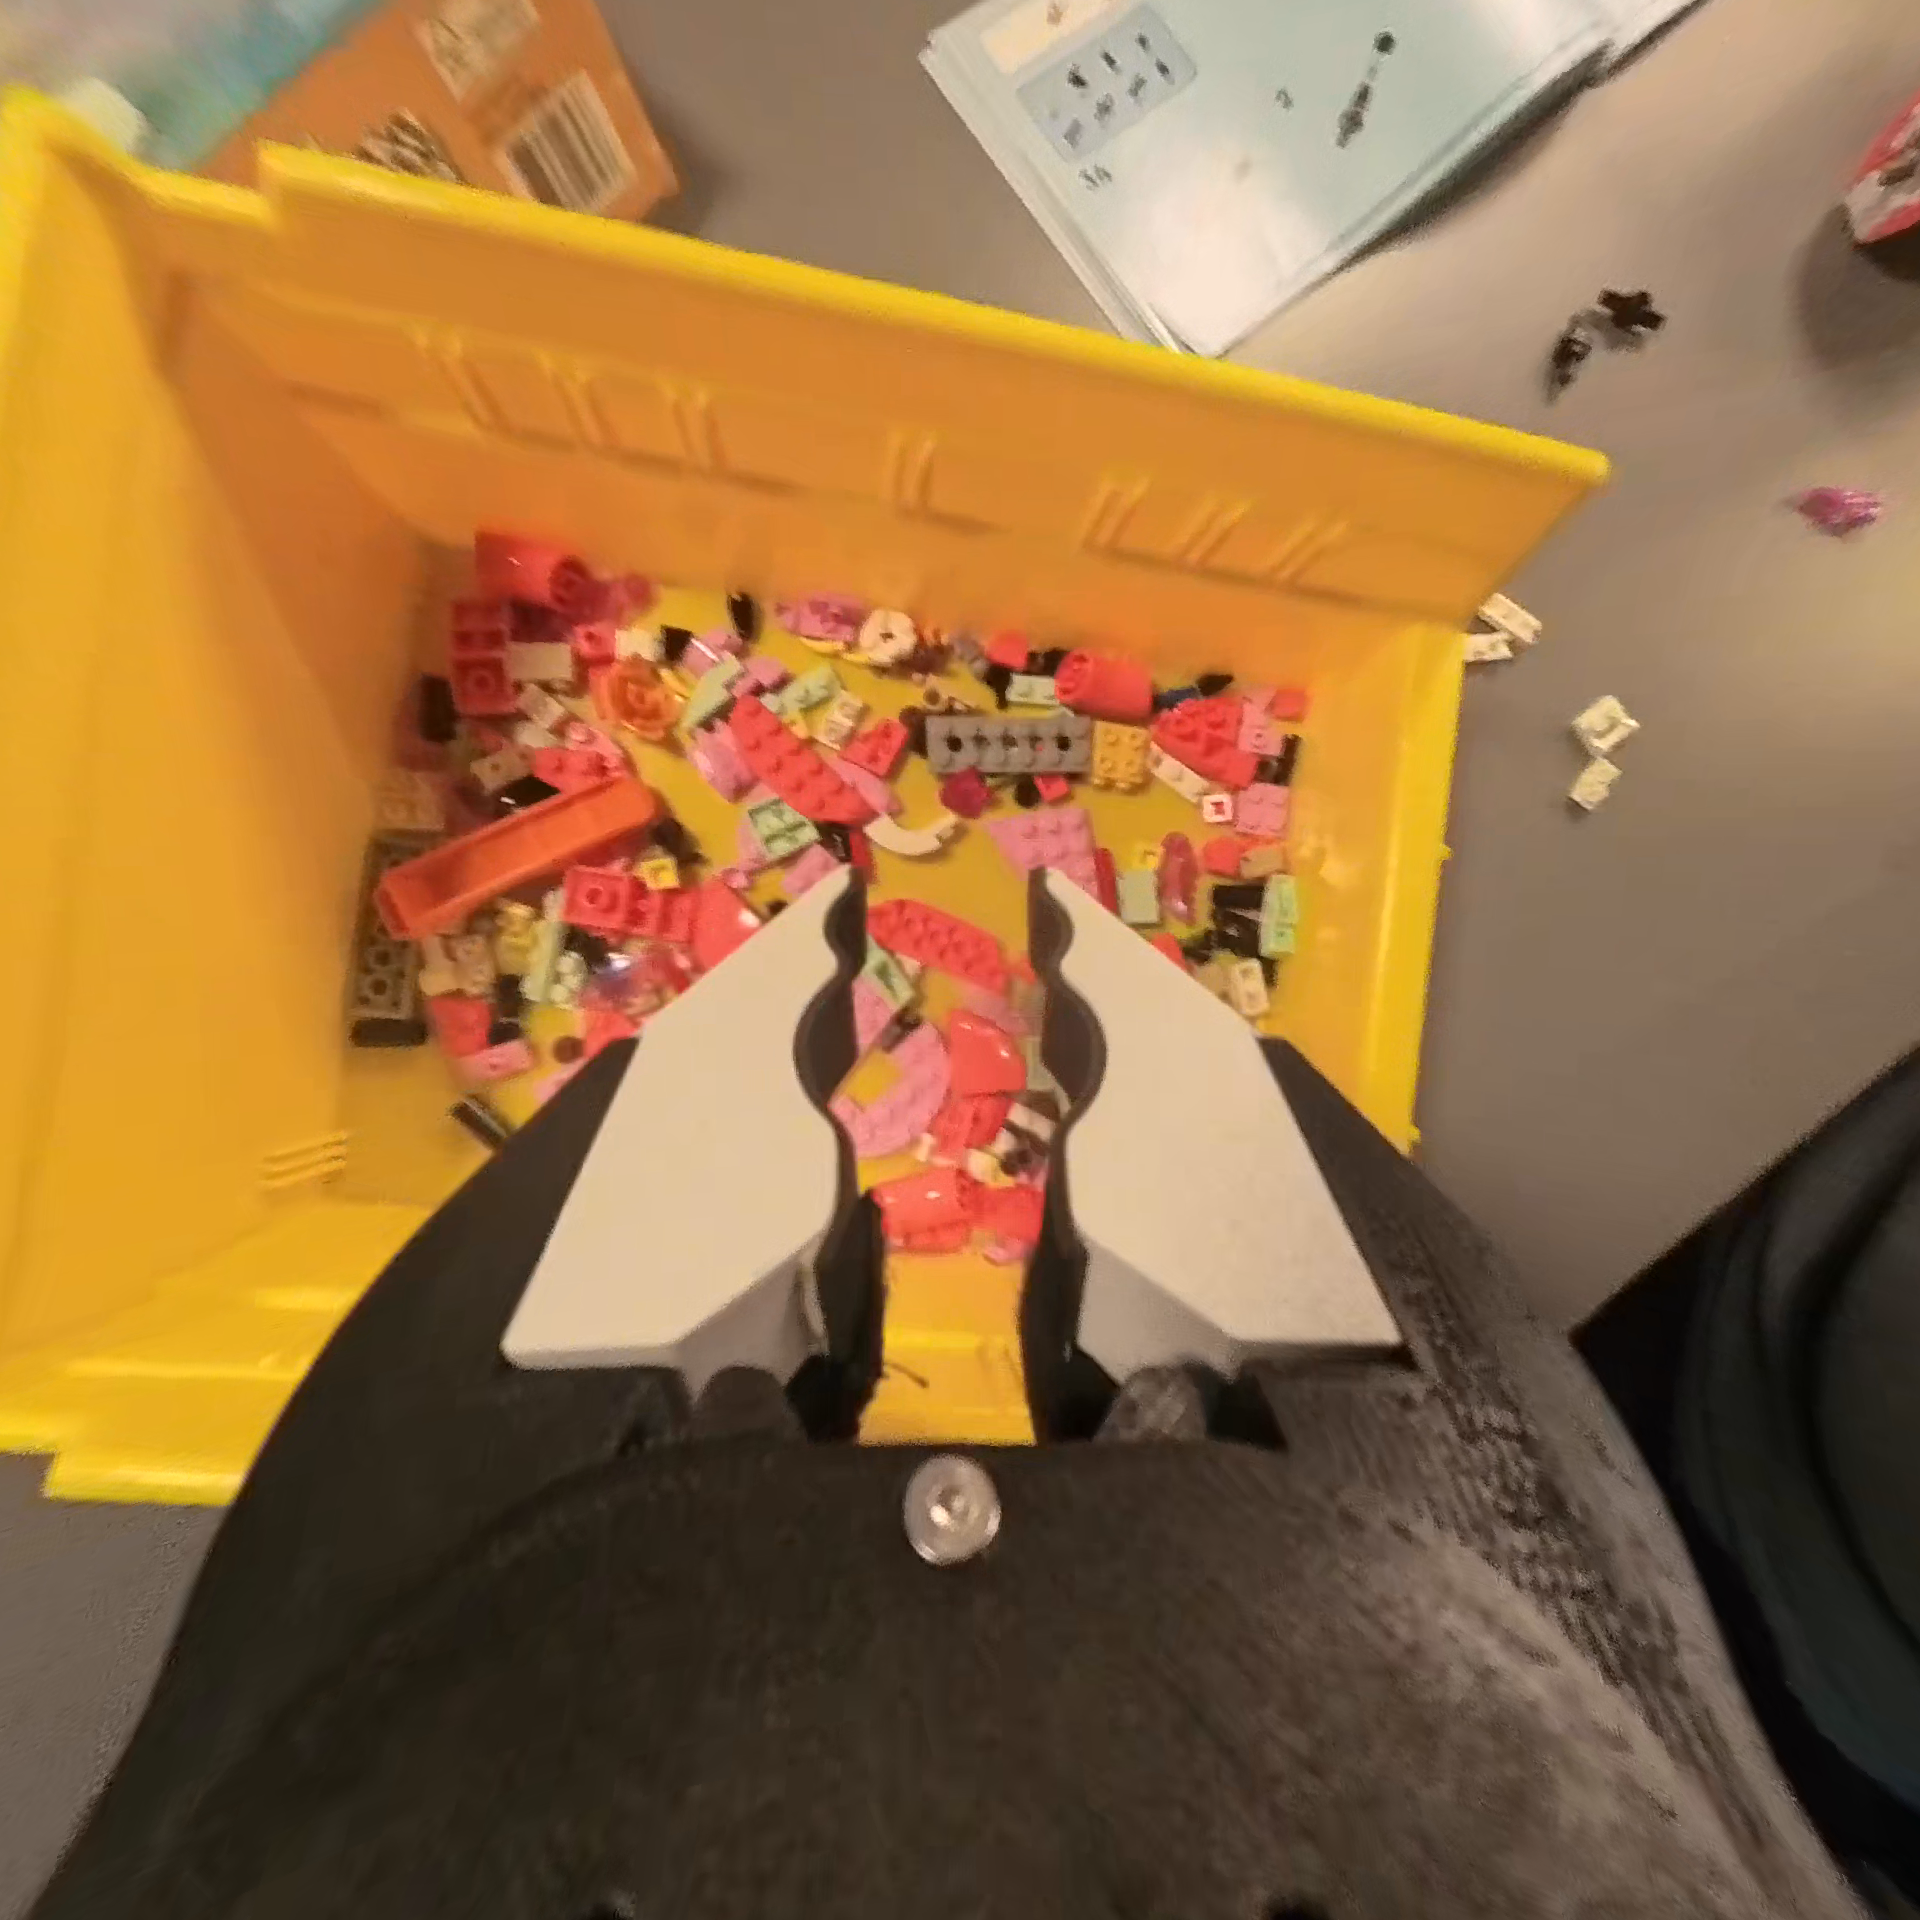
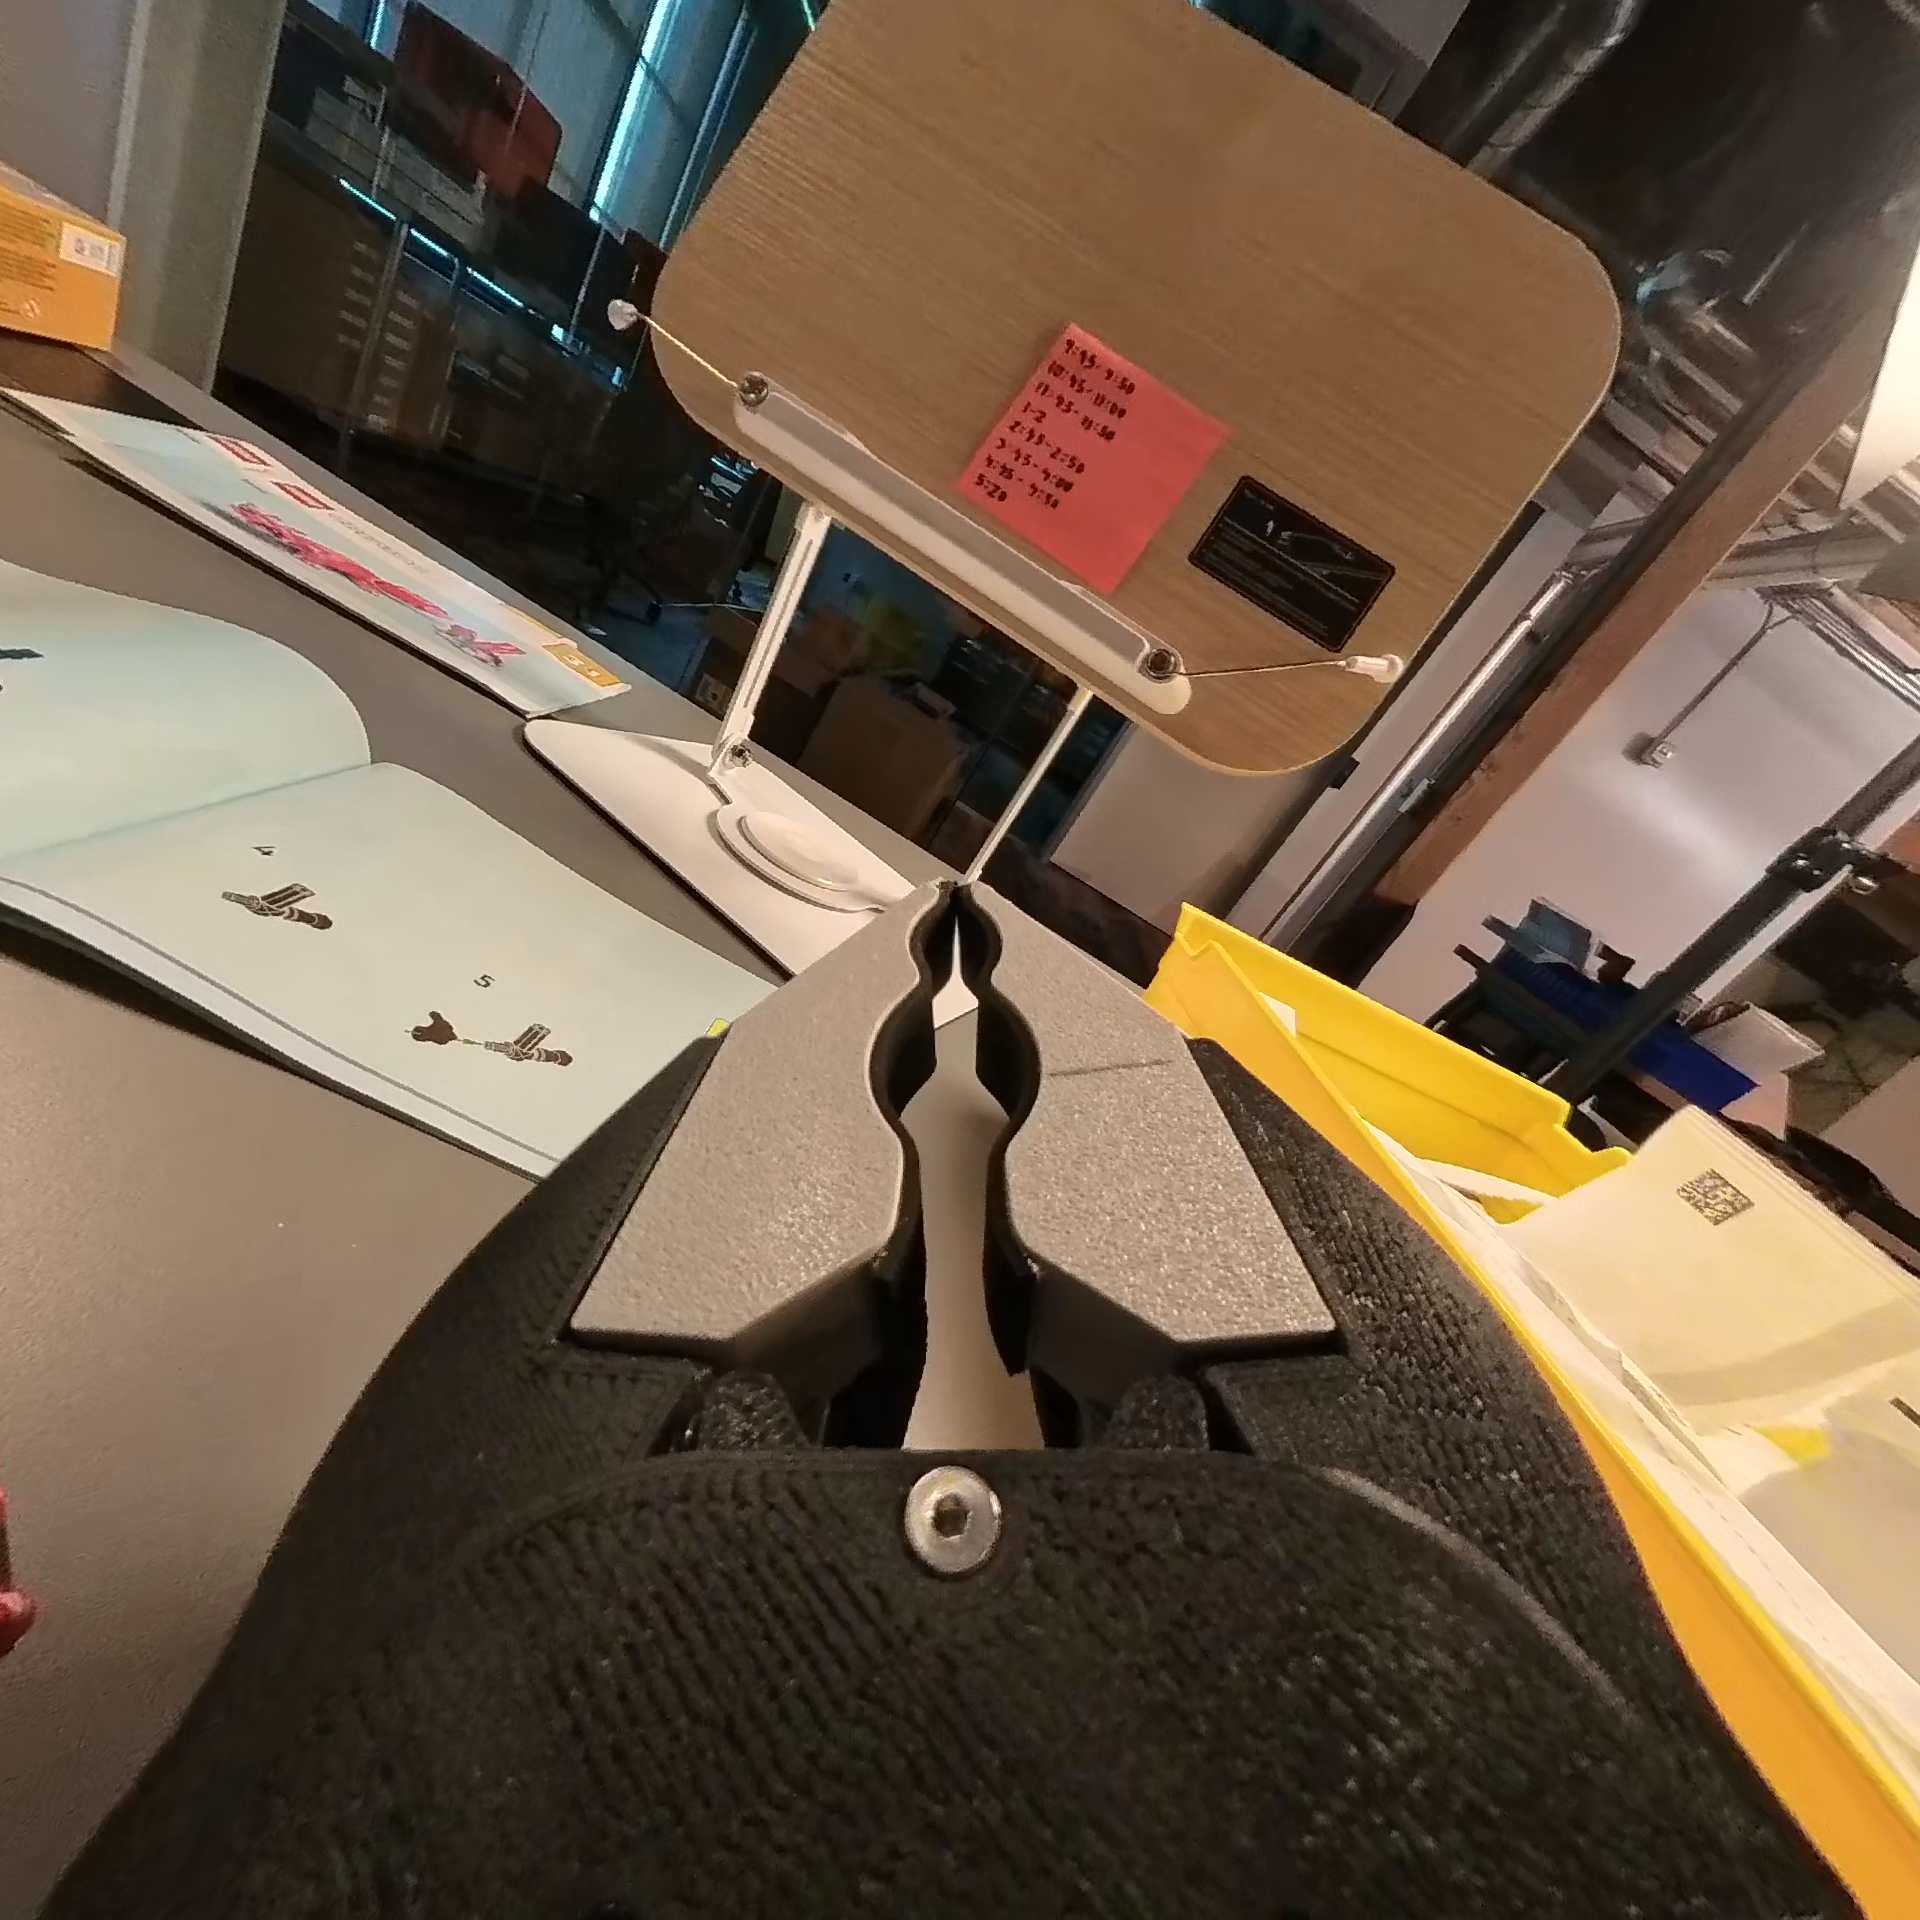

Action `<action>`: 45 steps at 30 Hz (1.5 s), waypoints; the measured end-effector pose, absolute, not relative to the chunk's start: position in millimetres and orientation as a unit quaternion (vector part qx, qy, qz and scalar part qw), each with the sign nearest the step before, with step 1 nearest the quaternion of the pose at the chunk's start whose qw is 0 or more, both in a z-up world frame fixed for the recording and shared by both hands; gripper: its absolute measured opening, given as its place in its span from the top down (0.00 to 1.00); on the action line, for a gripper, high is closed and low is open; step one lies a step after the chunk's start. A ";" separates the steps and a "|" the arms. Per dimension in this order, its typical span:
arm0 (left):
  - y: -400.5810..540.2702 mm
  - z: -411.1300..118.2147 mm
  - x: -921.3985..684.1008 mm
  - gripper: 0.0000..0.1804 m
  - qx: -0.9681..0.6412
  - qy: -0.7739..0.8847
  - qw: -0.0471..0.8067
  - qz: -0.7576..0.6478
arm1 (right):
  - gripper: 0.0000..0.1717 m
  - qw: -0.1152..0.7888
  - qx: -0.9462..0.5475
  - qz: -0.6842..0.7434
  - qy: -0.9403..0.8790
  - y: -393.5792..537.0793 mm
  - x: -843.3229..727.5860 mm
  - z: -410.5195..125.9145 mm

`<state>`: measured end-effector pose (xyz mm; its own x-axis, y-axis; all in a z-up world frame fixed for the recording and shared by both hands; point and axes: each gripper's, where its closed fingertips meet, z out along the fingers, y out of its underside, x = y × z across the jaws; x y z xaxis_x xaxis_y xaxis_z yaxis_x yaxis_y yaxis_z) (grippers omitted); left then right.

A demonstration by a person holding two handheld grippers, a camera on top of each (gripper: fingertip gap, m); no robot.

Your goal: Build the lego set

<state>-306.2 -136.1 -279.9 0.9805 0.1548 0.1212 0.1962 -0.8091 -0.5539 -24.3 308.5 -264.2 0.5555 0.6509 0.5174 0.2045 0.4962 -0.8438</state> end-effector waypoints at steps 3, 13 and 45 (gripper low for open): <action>-140.9 -287.6 -300.9 0.86 -0.960 -0.077 0.268 -0.041 | 1.00 0.741 -0.479 0.145 -0.449 309.0 -24.4 -265.1; -148.9 -313.6 -304.4 0.89 -0.992 -0.014 0.123 0.000 | 1.00 0.740 -0.484 0.126 -0.450 312.8 -23.9 -267.5; -117.1 -338.9 -222.6 0.93 -0.978 0.082 0.117 -0.153 | 1.00 0.733 -0.477 0.105 -0.474 310.0 -30.0 -273.4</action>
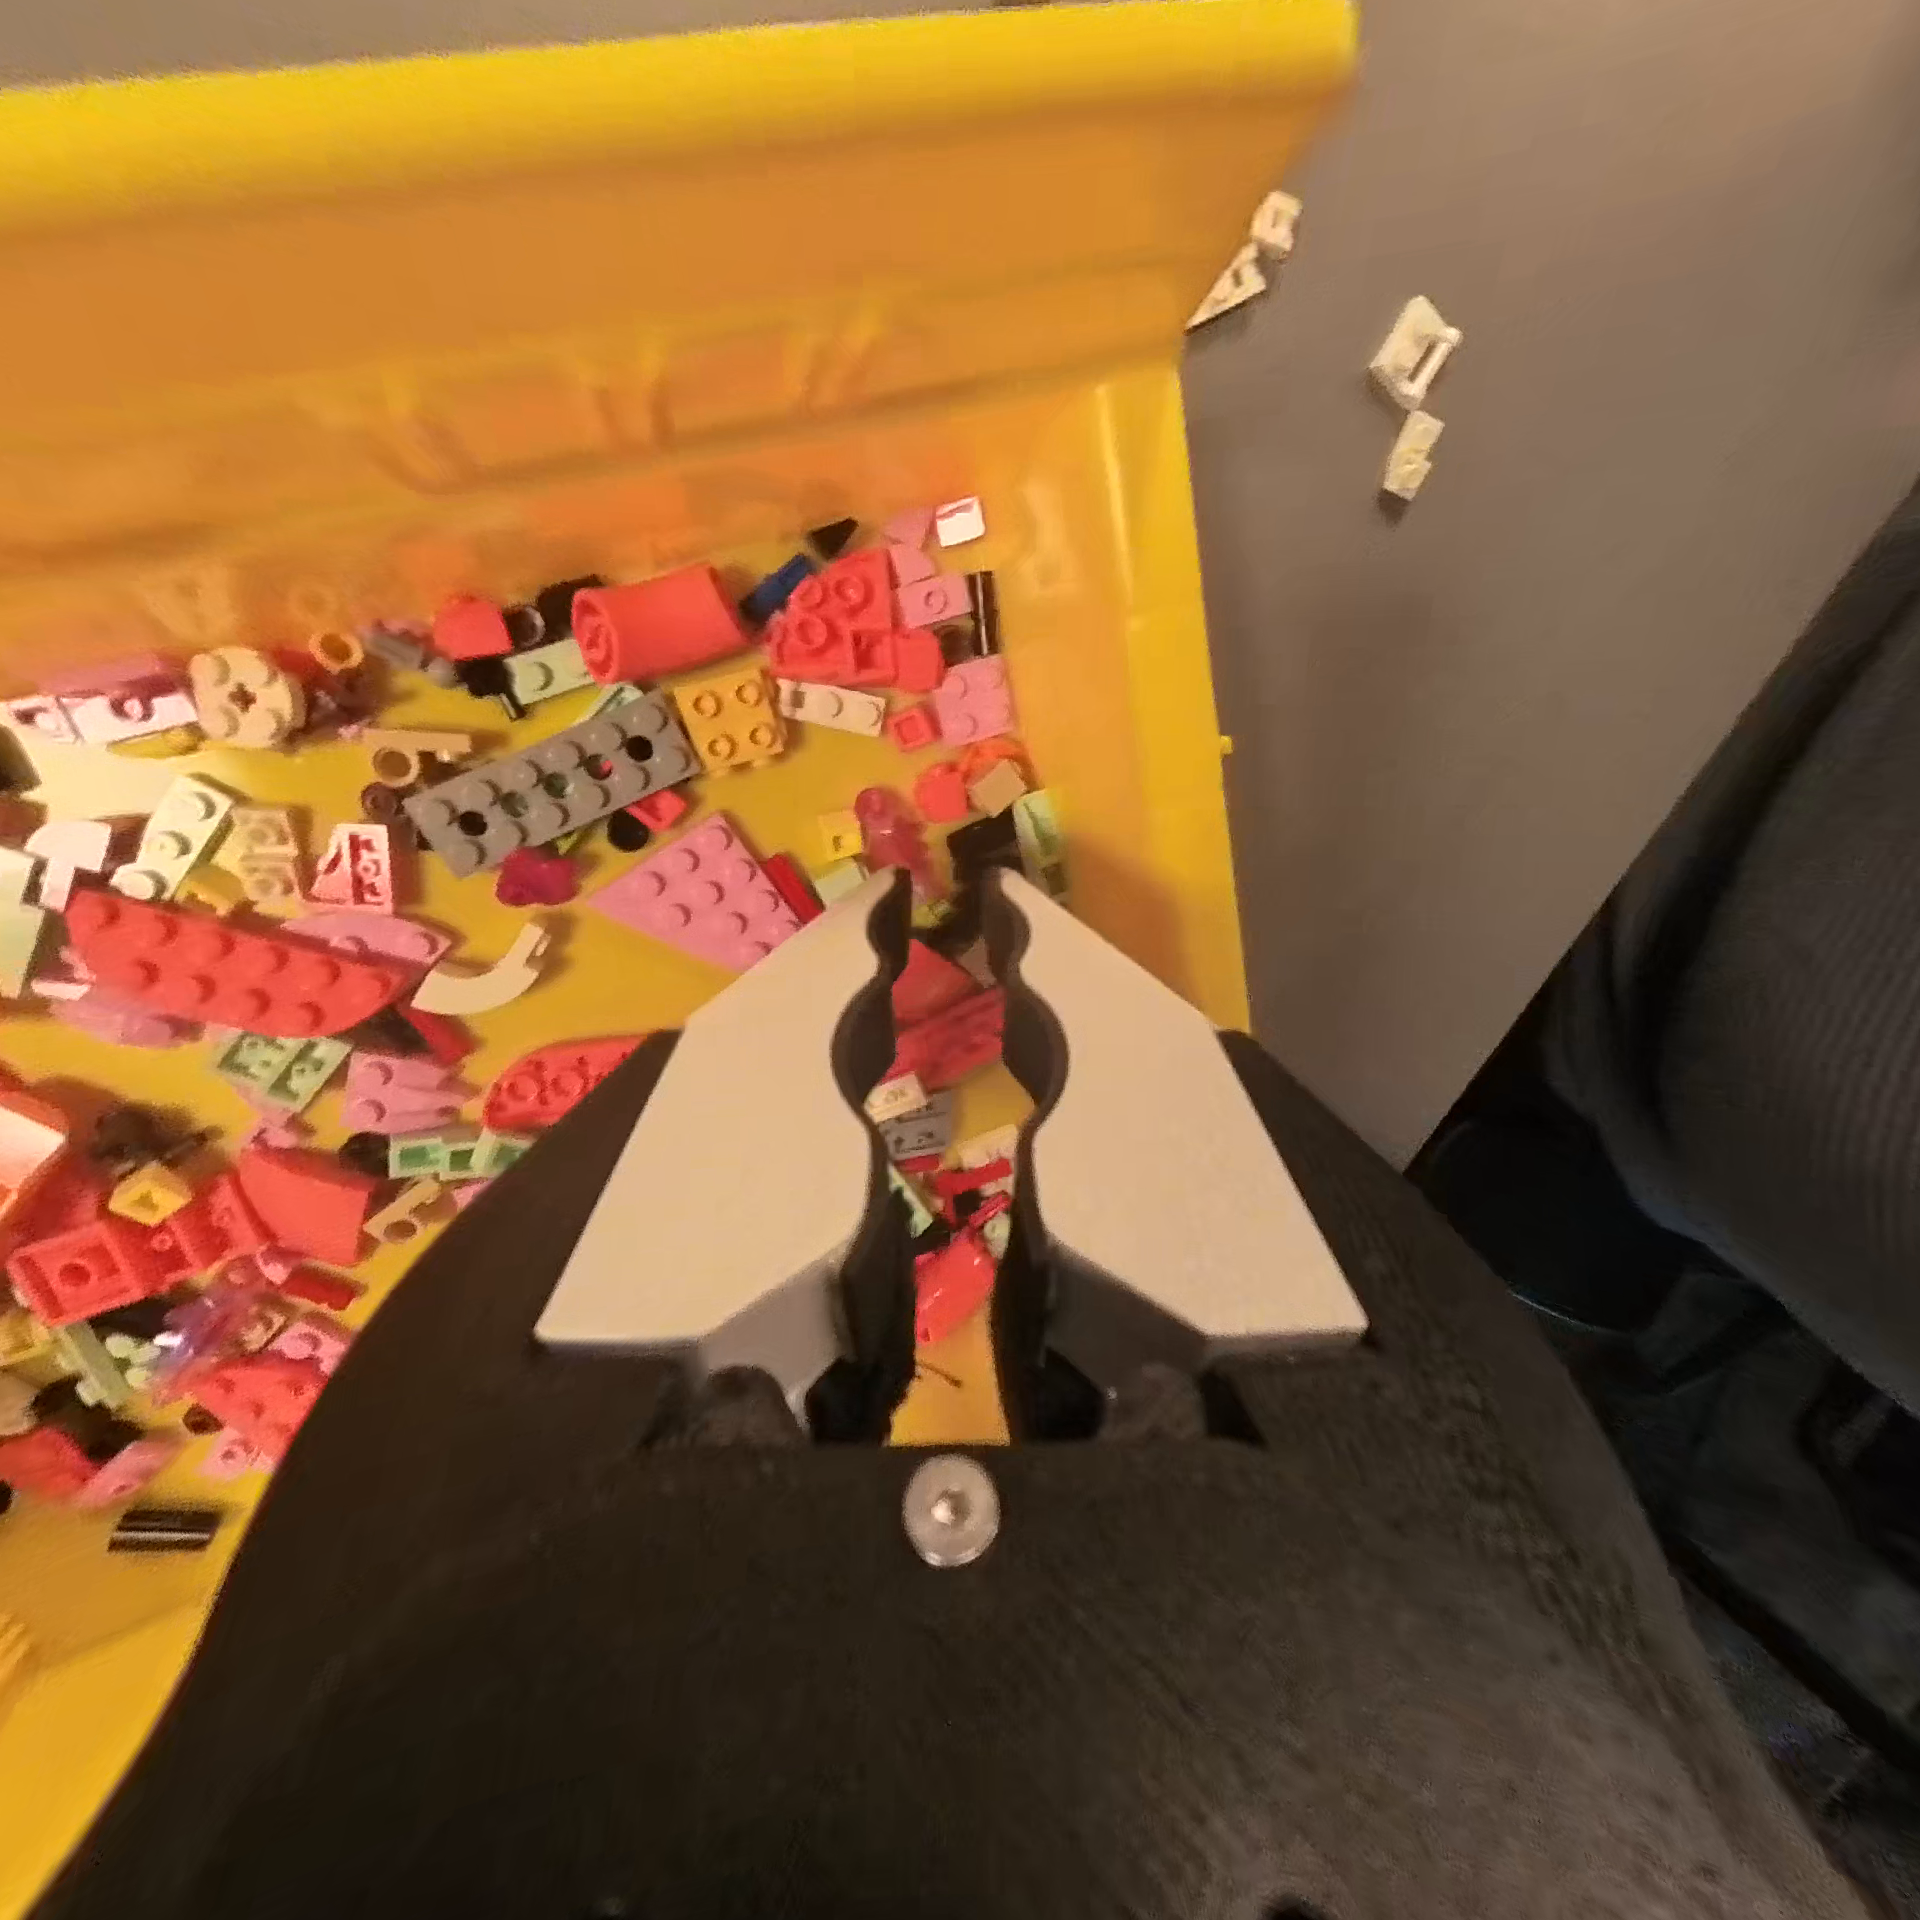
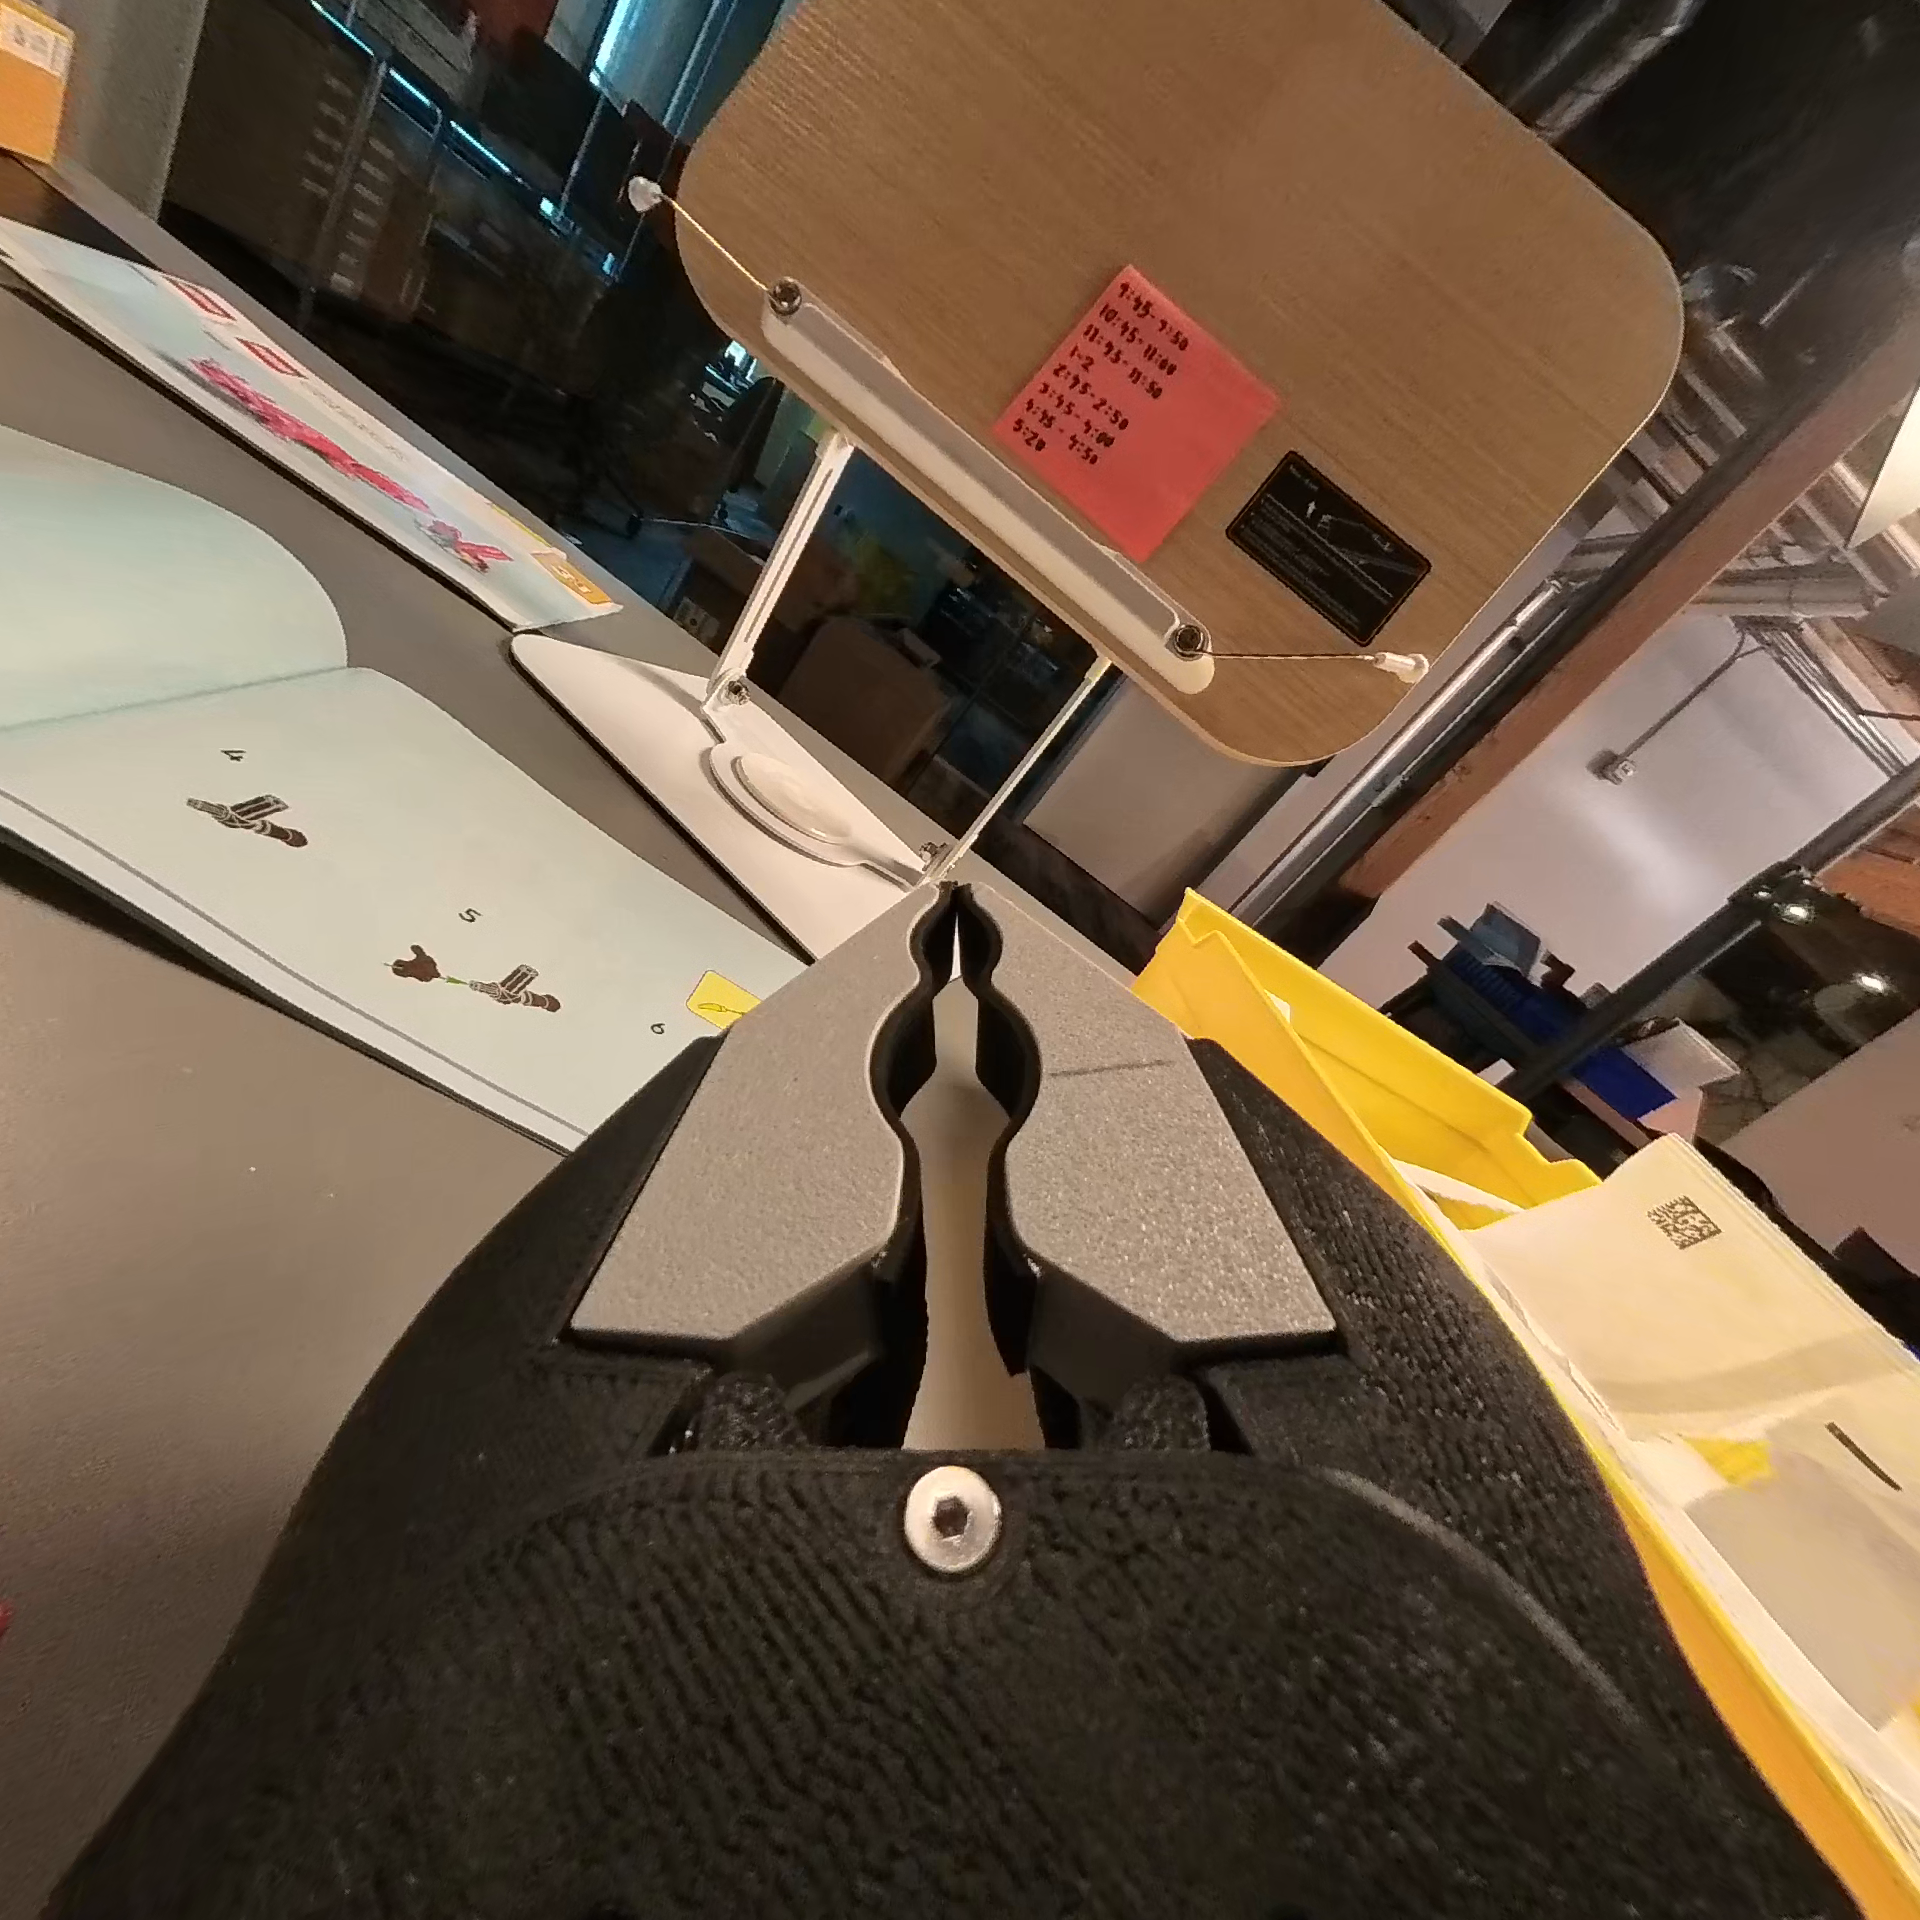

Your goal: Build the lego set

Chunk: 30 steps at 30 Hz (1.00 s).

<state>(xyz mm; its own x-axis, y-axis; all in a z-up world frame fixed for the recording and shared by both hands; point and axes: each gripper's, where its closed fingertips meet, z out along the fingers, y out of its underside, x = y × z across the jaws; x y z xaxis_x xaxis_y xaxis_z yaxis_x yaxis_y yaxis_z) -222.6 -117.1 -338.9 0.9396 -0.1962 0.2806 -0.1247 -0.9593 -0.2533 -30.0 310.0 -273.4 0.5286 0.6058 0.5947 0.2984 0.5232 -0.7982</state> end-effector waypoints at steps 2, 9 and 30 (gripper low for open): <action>-118.2 -339.8 -222.7 0.92 -0.979 0.082 0.110 -0.149 | 1.00 0.733 -0.477 0.105 -0.474 309.8 -30.1 -273.4; -175.4 -340.4 -263.9 0.93 -0.997 0.045 -0.040 -0.057 | 1.00 0.732 -0.475 0.107 -0.478 308.7 -31.0 -273.9; -195.3 -359.2 -226.9 0.95 -0.979 0.041 -0.124 -0.153 | 1.00 0.734 -0.475 0.112 -0.473 308.2 -29.8 -272.6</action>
<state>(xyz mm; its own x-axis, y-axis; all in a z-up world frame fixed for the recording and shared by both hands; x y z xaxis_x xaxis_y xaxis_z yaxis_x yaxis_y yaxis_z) -226.9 -195.3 -359.2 0.9496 -0.0428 0.3106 -0.1190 -0.9657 0.2308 -29.8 308.2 -272.6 0.5286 0.6126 0.5877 0.2852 0.5239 -0.8026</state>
